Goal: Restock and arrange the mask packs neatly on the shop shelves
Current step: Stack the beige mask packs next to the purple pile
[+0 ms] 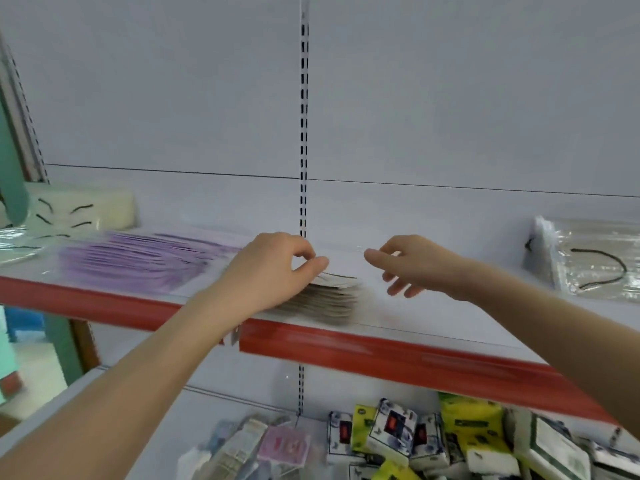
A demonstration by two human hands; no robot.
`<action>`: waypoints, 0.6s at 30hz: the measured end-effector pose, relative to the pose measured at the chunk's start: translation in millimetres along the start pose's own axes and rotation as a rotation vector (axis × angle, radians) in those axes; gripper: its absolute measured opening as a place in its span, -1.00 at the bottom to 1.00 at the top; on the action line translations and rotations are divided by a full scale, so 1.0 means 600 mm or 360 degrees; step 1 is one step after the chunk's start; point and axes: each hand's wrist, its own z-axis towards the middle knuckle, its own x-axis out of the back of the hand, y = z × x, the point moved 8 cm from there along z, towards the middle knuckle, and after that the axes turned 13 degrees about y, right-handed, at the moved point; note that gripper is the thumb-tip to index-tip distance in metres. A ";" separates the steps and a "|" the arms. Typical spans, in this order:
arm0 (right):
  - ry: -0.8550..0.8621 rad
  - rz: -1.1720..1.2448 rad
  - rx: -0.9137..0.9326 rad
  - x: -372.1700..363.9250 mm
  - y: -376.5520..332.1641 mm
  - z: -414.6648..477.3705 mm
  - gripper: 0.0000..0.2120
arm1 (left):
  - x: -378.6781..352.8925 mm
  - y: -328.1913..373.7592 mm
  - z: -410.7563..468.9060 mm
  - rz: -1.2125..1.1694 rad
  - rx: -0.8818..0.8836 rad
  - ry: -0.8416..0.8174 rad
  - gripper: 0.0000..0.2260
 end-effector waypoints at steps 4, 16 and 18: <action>-0.0100 -0.0038 -0.0117 -0.032 -0.008 -0.013 -0.57 | -0.012 -0.046 -0.017 0.0004 -0.0047 -0.0206 -0.63; -0.0003 -0.0214 -0.0170 -0.047 -0.021 0.001 -0.33 | -0.033 -0.061 -0.035 -0.0114 -0.0314 -0.0256 -0.85; 0.0061 -0.0267 -0.0112 -0.046 -0.026 0.005 -0.36 | -0.033 -0.062 -0.034 -0.0128 -0.0322 -0.0229 -0.85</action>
